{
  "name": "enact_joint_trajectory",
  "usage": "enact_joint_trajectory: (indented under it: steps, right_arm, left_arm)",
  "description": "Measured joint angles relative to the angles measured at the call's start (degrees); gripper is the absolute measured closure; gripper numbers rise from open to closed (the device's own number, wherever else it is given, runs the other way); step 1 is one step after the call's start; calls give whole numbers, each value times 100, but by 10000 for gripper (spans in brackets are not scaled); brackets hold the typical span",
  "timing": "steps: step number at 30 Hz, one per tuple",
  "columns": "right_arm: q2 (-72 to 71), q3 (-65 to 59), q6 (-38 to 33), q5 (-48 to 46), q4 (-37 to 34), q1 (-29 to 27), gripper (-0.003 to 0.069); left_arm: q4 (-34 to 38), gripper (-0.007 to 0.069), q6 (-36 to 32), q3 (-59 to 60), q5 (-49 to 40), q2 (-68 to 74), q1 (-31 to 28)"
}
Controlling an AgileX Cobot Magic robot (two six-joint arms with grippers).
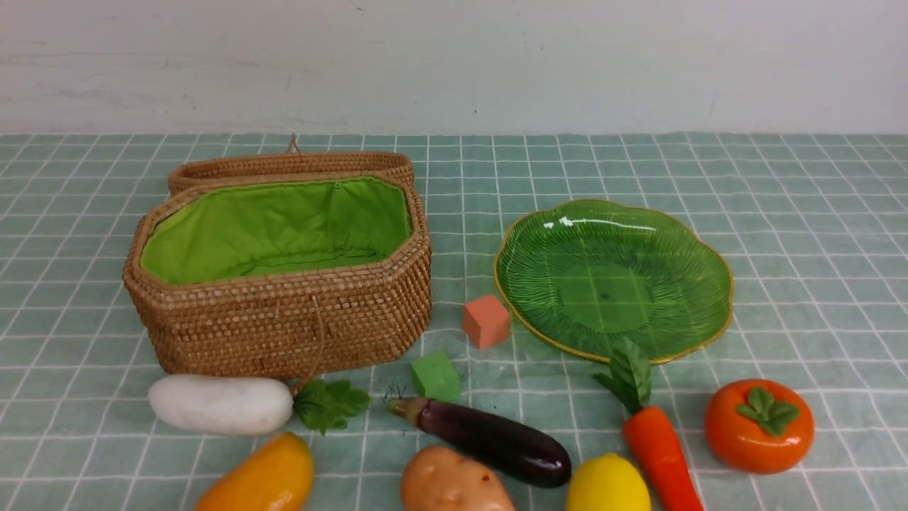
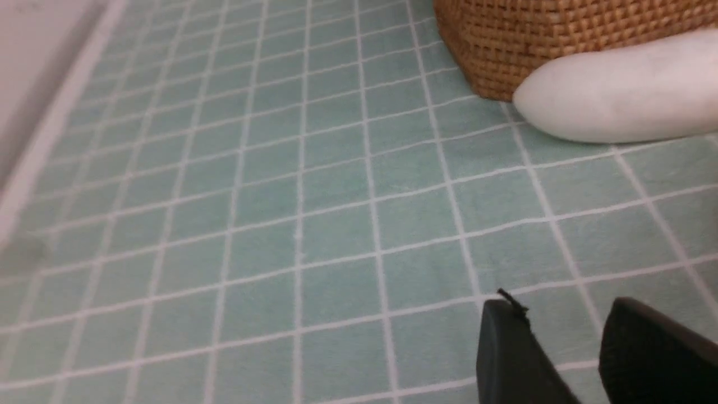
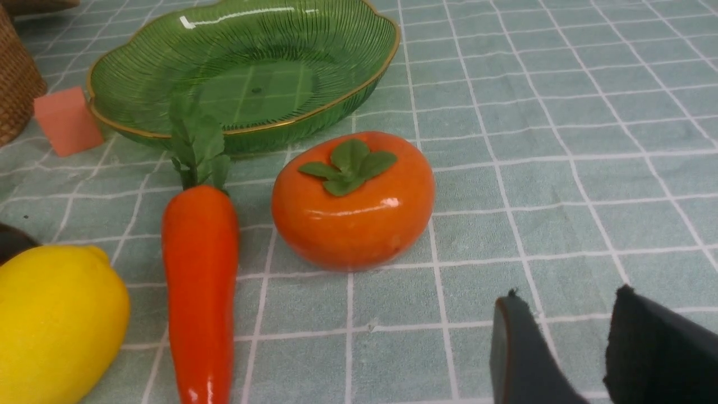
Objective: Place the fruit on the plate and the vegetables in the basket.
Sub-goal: Grab the mango with your left arm and place it on the right plate
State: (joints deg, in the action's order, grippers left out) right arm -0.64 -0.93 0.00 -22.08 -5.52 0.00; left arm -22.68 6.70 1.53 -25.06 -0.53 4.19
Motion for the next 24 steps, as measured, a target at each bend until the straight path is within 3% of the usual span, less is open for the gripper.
enact_joint_trajectory:
  steps: [5, 13, 21, 24]
  right_arm:
    - [0, 0, 0, 0, 0, 0, 419]
    - [0, 0, 0, 0, 0, 0, 419]
    - [0, 0, 0, 0, 0, 0, 419]
    - [0, 0, 0, 0, 0, 0, 419]
  left_arm:
    - [-966, 386, -91, 12, -2, 0, 0]
    - [-1157, 386, 21, 12, 99, 0, 0]
    - [-1224, 386, 1902, 26, 2401, 0, 0]
    - [-1258, 386, 2481, 26, 2891, 0, 0]
